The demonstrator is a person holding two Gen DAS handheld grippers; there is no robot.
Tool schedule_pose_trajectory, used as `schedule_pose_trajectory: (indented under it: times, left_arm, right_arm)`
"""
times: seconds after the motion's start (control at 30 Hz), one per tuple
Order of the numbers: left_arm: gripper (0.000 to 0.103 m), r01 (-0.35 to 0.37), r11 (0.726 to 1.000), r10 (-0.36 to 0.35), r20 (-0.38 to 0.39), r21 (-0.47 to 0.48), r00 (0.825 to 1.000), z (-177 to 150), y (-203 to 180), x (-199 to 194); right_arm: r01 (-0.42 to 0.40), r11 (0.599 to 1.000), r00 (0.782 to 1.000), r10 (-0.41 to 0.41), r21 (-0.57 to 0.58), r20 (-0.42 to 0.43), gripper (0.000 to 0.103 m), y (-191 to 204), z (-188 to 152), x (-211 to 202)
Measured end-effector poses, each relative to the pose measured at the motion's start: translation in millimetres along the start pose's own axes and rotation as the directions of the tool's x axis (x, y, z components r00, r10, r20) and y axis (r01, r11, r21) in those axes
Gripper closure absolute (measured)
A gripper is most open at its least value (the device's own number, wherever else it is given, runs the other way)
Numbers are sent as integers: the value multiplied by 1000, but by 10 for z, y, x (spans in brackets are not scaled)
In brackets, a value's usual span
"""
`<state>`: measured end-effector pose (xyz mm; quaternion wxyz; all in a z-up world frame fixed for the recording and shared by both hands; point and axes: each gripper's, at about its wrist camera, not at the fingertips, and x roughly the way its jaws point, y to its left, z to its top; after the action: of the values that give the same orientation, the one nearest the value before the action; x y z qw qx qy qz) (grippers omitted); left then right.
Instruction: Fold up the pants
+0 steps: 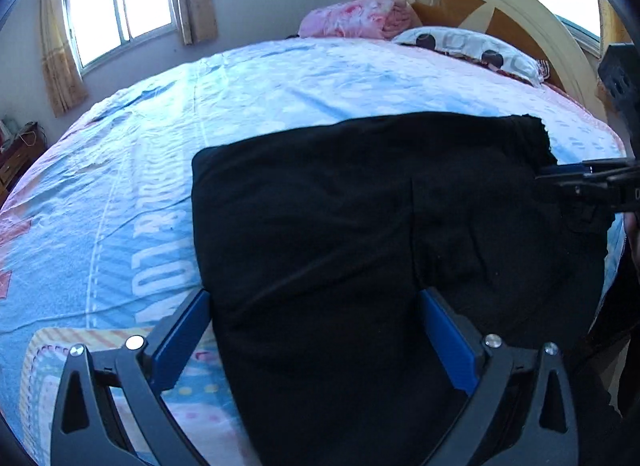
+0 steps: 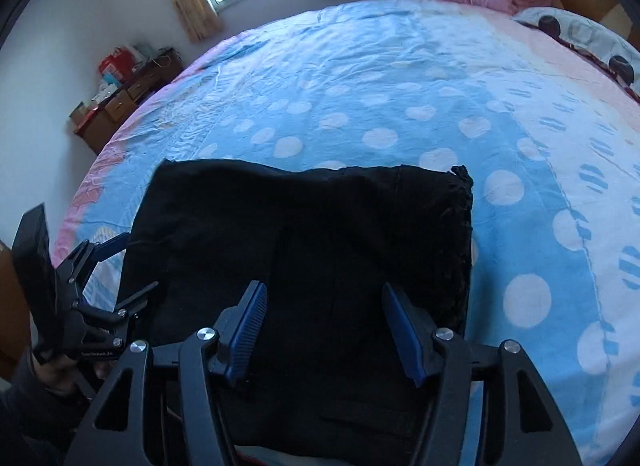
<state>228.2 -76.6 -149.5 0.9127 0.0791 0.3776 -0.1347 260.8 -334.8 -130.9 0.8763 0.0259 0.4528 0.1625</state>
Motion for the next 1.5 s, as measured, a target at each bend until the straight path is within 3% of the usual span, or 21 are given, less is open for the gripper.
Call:
schedule_pose_trajectory:
  times: [0.1, 0.17, 0.3, 0.4, 0.47, 0.57, 0.73, 0.83, 0.97, 1.03, 1.13, 1.3, 1.5]
  left_arm:
    - [0, 10, 1000, -10, -14, -13, 1000, 39, 37, -53]
    - [0, 14, 1000, -13, 19, -12, 1000, 68, 102, -201]
    - [0, 7, 998, -5, 41, -66, 999, 59, 408, -331]
    - [0, 7, 991, -7, 5, -134, 1000, 16, 623, -213]
    - [0, 44, 986, -43, 10, -161, 999, -23, 673, -180]
    - [0, 84, 981, -85, -1, -173, 996, -69, 646, -121]
    - [0, 135, 969, -140, -9, -208, 990, -41, 634, 8]
    - [0, 144, 971, -146, 0, -193, 989, -12, 637, 28]
    - [0, 146, 973, -146, 11, -178, 989, 16, 639, 82]
    - [0, 136, 976, -137, 5, -168, 990, 40, 621, 99]
    - [0, 132, 978, -134, 0, -163, 991, 36, 619, 100]
    - [0, 142, 977, -142, 7, -159, 990, -5, 602, 50]
    - [2, 179, 971, -176, 36, -156, 984, -32, 628, 50]
  right_arm:
    - [46, 996, 999, -45, -77, 12, 41, 112, -1, 23]
    - [10, 997, 999, -7, -77, 35, 41, 104, -17, -128]
    - [-55, 997, 993, 48, 56, 106, 41, -230, -90, -538]
    - [-72, 982, 994, 55, 176, 96, 41, -570, -167, -610]
    - [-77, 967, 995, 59, 241, 80, 41, -734, -242, -568]
    - [-113, 955, 993, 99, 273, 65, 41, -791, -323, -472]
    - [-90, 962, 996, 81, 256, 46, 41, -752, -374, -385]
    - [-95, 966, 995, 84, 242, 53, 42, -738, -405, -404]
    - [-161, 959, 987, 156, 235, 42, 46, -678, -436, -369]
    - [-125, 969, 992, 120, 212, 39, 49, -631, -443, -329]
    - [-136, 952, 991, 126, 272, 54, 54, -743, -410, -304]
    - [-159, 952, 987, 152, 262, 50, 55, -742, -435, -306]
    - [-191, 928, 981, 172, 320, 86, 64, -853, -447, -271]
